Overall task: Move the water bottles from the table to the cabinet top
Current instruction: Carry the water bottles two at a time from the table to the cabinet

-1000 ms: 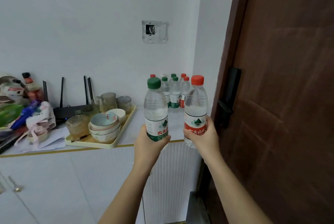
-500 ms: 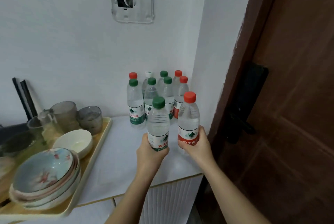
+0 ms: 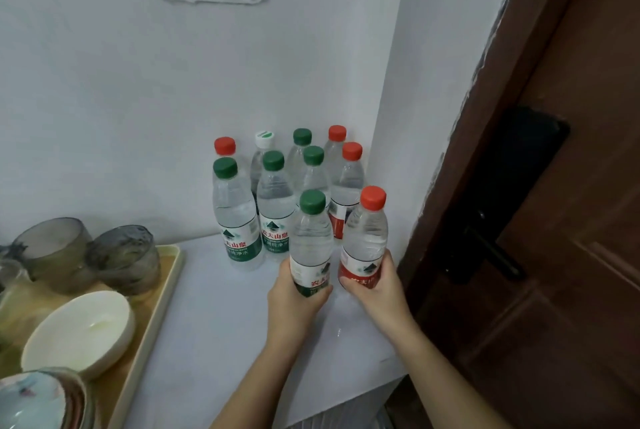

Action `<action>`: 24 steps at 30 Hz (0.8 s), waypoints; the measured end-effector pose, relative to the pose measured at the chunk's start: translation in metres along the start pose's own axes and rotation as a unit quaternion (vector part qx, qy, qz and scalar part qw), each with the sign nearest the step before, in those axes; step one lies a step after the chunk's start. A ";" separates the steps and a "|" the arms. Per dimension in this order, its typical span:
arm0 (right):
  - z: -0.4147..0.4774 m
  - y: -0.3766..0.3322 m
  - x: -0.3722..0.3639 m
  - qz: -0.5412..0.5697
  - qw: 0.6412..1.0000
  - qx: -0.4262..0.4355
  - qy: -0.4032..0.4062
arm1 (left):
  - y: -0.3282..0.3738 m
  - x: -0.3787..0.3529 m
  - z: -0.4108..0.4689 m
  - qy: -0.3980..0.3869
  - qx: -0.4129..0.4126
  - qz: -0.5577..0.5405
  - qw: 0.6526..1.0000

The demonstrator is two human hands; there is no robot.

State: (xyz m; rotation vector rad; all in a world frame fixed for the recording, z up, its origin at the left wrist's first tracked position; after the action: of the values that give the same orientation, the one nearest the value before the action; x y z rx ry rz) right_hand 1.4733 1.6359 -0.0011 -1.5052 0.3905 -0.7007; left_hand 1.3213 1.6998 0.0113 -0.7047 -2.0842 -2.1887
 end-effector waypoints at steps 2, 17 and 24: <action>0.005 0.001 0.001 -0.003 1.000 -0.002 -0.022 | 0.000 -0.003 0.004 -0.008 -0.011 0.005 1.000; 0.046 0.002 0.006 -0.002 0.994 0.012 -0.107 | 0.016 -0.031 0.027 0.015 -0.024 0.021 0.999; 0.062 0.000 0.006 0.011 0.988 0.013 -0.154 | 0.014 -0.037 0.035 0.030 -0.004 0.016 0.999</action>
State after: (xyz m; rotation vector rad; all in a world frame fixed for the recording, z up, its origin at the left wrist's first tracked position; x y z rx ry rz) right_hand 1.5175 1.6796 0.0035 -1.5531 0.1619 -0.4442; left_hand 1.3698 1.7219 0.0111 -0.6601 -2.0212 -2.1751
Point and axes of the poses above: each hand's wrist, its own z-axis towards the middle knuckle, its own x-axis out of the back of the hand, y = z × x, the point moved 2 cm from there along z, towards the middle knuckle, and after that the axes turned 1 degree about z, right-handed, at the moved point
